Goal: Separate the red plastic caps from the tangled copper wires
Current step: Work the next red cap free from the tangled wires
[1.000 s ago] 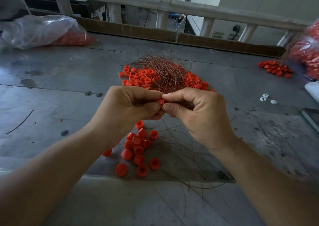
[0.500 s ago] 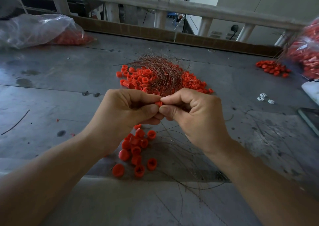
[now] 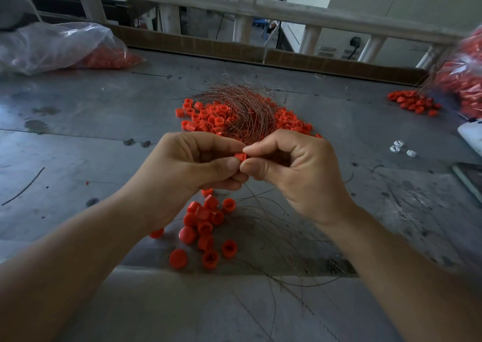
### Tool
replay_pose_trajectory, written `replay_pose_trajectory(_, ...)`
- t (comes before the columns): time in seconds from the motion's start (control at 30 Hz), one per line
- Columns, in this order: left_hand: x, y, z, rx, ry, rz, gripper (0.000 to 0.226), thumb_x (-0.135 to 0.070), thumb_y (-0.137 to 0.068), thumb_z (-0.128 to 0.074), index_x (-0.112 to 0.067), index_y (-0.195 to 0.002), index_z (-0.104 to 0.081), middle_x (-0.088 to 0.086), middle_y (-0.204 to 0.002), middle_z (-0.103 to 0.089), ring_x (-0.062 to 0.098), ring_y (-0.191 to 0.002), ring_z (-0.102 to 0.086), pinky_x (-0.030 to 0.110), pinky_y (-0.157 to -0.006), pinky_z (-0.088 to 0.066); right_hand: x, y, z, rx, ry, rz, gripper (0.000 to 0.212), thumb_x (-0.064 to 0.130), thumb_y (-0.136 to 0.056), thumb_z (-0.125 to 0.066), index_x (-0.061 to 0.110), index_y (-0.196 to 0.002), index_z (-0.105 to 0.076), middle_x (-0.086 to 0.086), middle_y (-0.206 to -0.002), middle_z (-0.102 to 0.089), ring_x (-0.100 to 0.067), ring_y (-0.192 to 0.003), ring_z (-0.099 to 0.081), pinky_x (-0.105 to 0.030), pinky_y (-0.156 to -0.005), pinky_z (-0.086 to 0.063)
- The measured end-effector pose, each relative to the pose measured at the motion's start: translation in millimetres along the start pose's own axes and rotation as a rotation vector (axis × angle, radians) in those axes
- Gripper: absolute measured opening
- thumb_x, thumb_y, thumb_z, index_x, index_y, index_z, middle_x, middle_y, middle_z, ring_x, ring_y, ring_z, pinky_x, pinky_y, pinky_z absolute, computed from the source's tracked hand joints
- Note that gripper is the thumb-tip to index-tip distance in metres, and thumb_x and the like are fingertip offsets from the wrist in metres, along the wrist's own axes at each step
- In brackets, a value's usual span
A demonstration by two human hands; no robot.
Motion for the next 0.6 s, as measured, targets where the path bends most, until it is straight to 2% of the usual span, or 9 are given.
replay_pose_trajectory(0.13,1.0,0.7,-3.3,0.096,0.046,0.037,0.023,-0.014,-0.062,-0.073,-0.022,-0.084,-0.075,0.008,-0.072,-0.071,0.015,-0.063,-0.069,0.02,-0.056,-0.054,-3.5,-0.2,-2.1,0.099,-0.012,-0.074,0.023,0.029,-0.066,-0.066,0.032,-0.088,-0.062,0.013,-0.075,-0.06,0.0,-0.073,-0.059,-0.013,-0.065,-0.048)
replay_pose_trajectory(0.2,2.8,1.9,-3.3,0.134,0.046,0.059,0.029,-0.021,-0.058,-0.075,-0.024,-0.087,-0.074,0.009,-0.074,-0.071,0.017,-0.066,-0.069,0.021,-0.058,-0.054,-4.0,0.9,-6.2,0.197,0.026,-0.096,0.028,0.032,-0.068,-0.062,0.032,-0.095,-0.062,0.012,-0.08,-0.056,0.002,-0.077,-0.055,-0.01,-0.066,-0.044)
replay_pose_trajectory(0.33,5.9,3.1,-4.6,0.173,0.092,0.085,0.046,-0.03,-0.053,-0.087,-0.023,-0.096,-0.071,0.013,-0.076,-0.071,0.021,-0.067,-0.069,0.023,-0.058,-0.054,-2.5,2.6,-11.2,0.294,0.116,-0.097,0.01,0.033,-0.075,-0.058,0.03,-0.085,-0.06,0.013,-0.08,-0.05,0.005,-0.078,-0.05,-0.009,-0.068,-0.04)
replay_pose_trajectory(0.37,6.4,2.9,-4.6,0.164,0.093,0.086,0.049,-0.03,-0.054,-0.086,-0.021,-0.099,-0.07,0.013,-0.076,-0.07,0.022,-0.067,-0.069,0.023,-0.059,-0.055,-2.5,3.1,-11.7,0.295,0.138,-0.091,0.005,0.029,-0.079,-0.06,0.029,-0.084,-0.057,0.014,-0.08,-0.048,0.006,-0.076,-0.049,-0.008,-0.067,-0.039)
replay_pose_trajectory(0.47,3.7,3.7,-5.6,0.117,0.064,0.055,0.051,-0.031,-0.064,-0.08,-0.016,-0.109,-0.061,0.012,-0.075,-0.071,0.022,-0.068,-0.07,0.024,-0.059,-0.055,-3.2,4.2,-12.3,0.272,0.22,-0.066,0.008,0.018,-0.087,-0.058,0.024,-0.085,-0.052,0.014,-0.081,-0.044,0.006,-0.073,-0.045,-0.008,-0.067,-0.038)
replay_pose_trajectory(0.6,-2.7,7.1,-10.5,0.067,-0.125,-0.047,0.058,-0.035,-0.059,-0.073,-0.025,-0.112,-0.054,0.007,-0.072,-0.071,0.019,-0.064,-0.069,0.021,-0.059,-0.054,-1.4,6.1,-17.4,0.275,0.322,-0.03,0.008,0.014,-0.091,-0.053,0.018,-0.085,-0.049,0.012,-0.083,-0.042,0.0,-0.072,-0.046,-0.014,-0.066,-0.042)
Point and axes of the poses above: each hand's wrist, its own y-axis away from the middle knuckle, its own z-axis out of the back of the hand, x = y × z, the point moved 6 cm from there along -y, towards the middle knuckle
